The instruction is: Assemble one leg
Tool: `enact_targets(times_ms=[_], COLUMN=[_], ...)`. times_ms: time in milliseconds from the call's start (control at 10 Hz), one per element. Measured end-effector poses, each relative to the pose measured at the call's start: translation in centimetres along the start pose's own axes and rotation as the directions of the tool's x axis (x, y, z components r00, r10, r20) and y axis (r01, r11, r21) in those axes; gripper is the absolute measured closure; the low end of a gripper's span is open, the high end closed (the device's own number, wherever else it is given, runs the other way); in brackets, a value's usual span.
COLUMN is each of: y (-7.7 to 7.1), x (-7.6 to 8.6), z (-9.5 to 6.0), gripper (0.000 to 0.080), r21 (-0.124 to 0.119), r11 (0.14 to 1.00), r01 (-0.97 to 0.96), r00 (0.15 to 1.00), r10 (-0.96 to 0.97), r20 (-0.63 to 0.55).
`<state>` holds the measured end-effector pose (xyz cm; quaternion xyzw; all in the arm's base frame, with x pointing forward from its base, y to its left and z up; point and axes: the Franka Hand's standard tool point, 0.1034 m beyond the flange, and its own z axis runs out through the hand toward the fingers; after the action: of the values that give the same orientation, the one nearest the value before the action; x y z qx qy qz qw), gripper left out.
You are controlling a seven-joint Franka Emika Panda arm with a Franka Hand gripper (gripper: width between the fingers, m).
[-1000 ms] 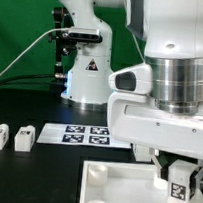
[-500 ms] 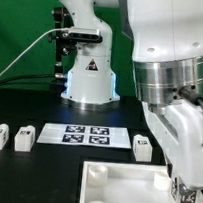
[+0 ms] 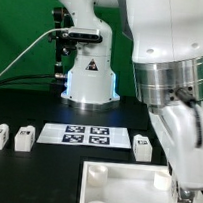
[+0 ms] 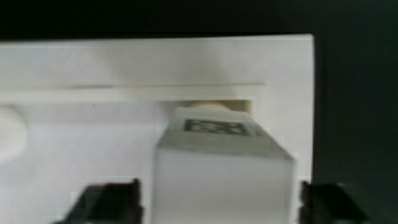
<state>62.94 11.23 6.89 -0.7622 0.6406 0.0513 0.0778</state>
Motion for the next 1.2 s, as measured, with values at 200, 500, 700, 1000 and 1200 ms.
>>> enact_targets(times_ms=[200, 500, 700, 1000, 1200], y=[-0.04, -0.07, -0.22, -0.40, -0.40], x=[-0.23, 0.09, 0.33, 0.45, 0.45], z=[0.13, 0.19, 0.18, 0.04, 0.05], gripper=[0.0175, 0.0150, 0.0150, 0.0150, 0.0277], r21=[-0.039, -0.033, -0.072, -0.085, -0.085], r11=[0.928, 0.788, 0.518, 0.303, 0.340], r01=[0.371, 0.615, 0.852, 0.949, 0.937], r00=[0.928, 0.788, 0.519, 0.304, 0.341], r10=[-0.371, -0.615, -0.855, -0.953, -0.940], r20=[0.006, 0.009, -0.007, 0.002, -0.001])
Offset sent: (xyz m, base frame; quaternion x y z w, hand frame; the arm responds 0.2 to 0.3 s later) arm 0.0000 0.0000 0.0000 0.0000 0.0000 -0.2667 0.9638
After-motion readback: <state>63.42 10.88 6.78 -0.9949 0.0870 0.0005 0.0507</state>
